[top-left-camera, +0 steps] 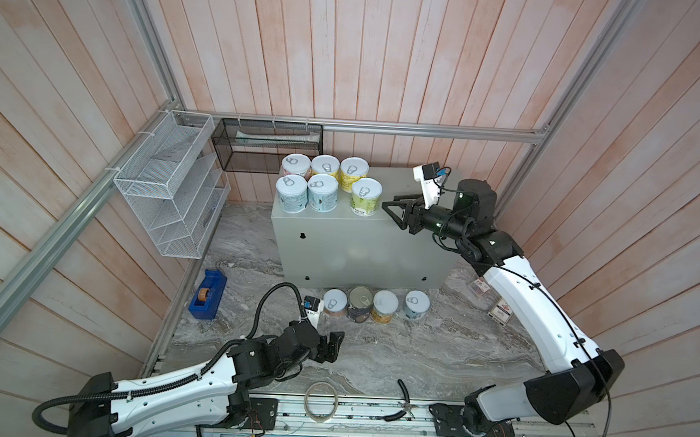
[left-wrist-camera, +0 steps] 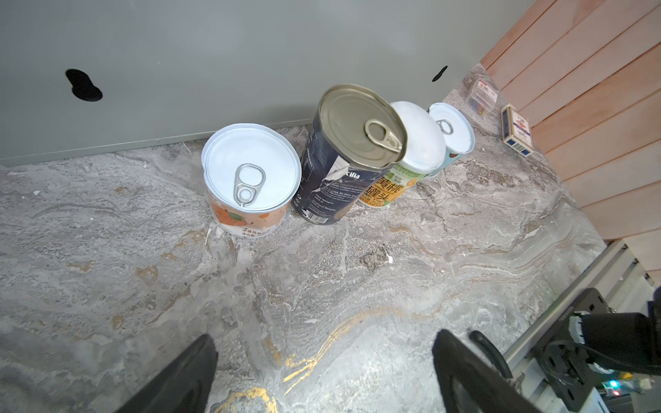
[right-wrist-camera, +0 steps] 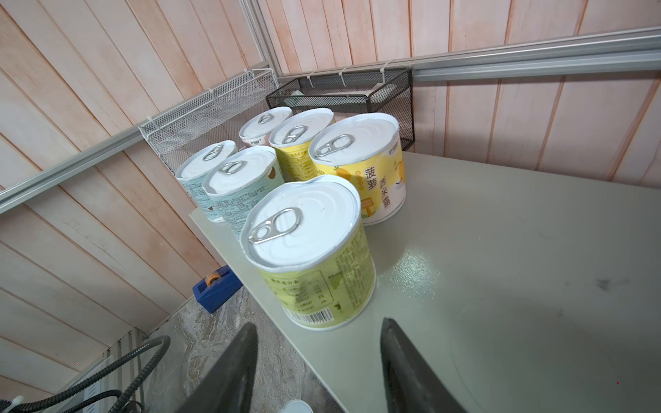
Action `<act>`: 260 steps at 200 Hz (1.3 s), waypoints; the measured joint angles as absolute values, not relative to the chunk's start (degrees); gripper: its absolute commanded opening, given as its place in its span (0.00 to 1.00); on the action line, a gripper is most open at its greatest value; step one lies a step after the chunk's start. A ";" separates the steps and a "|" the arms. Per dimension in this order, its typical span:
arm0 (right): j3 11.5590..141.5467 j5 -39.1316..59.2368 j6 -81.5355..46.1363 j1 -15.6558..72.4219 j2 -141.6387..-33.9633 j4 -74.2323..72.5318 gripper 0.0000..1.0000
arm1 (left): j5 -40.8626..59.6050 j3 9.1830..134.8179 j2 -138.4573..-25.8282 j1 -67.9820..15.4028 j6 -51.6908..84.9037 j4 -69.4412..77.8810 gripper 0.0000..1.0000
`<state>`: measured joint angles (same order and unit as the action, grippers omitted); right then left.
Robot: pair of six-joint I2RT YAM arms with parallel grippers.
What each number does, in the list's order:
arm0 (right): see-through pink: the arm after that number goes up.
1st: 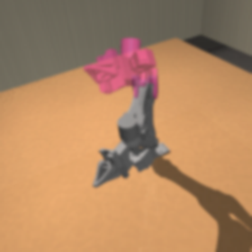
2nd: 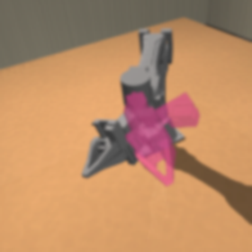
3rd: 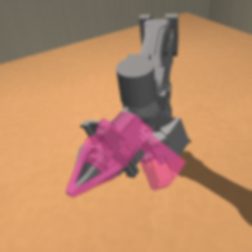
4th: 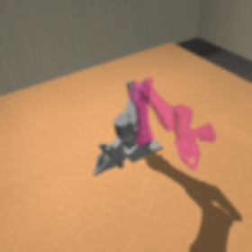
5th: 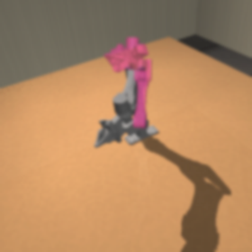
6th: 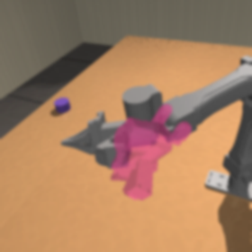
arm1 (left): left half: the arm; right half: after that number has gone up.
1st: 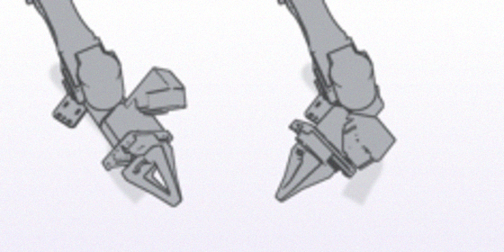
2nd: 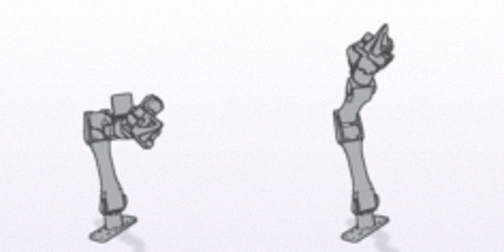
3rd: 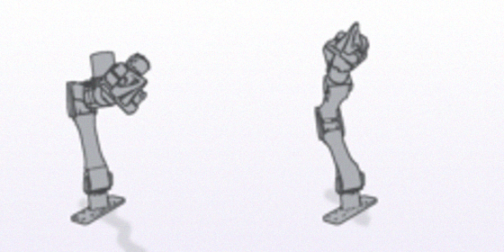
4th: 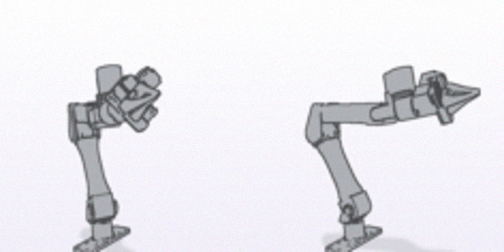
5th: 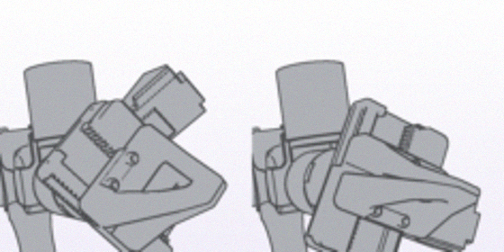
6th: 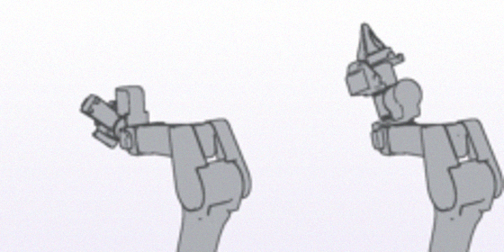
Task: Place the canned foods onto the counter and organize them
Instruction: 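Open the right gripper and draw it back from the placed can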
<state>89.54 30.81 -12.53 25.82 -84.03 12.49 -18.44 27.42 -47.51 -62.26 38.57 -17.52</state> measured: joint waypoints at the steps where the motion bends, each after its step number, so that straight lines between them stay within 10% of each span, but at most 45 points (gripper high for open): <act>1: 89.54 30.87 -12.53 25.82 -84.09 12.38 0.52 | -18.44 27.42 -47.51 -62.26 38.57 -17.50 0.96; 260: 94.24 33.26 -13.72 30.06 -93.76 6.96 0.50 | -16.36 24.93 -48.29 -59.35 37.74 -15.16 0.96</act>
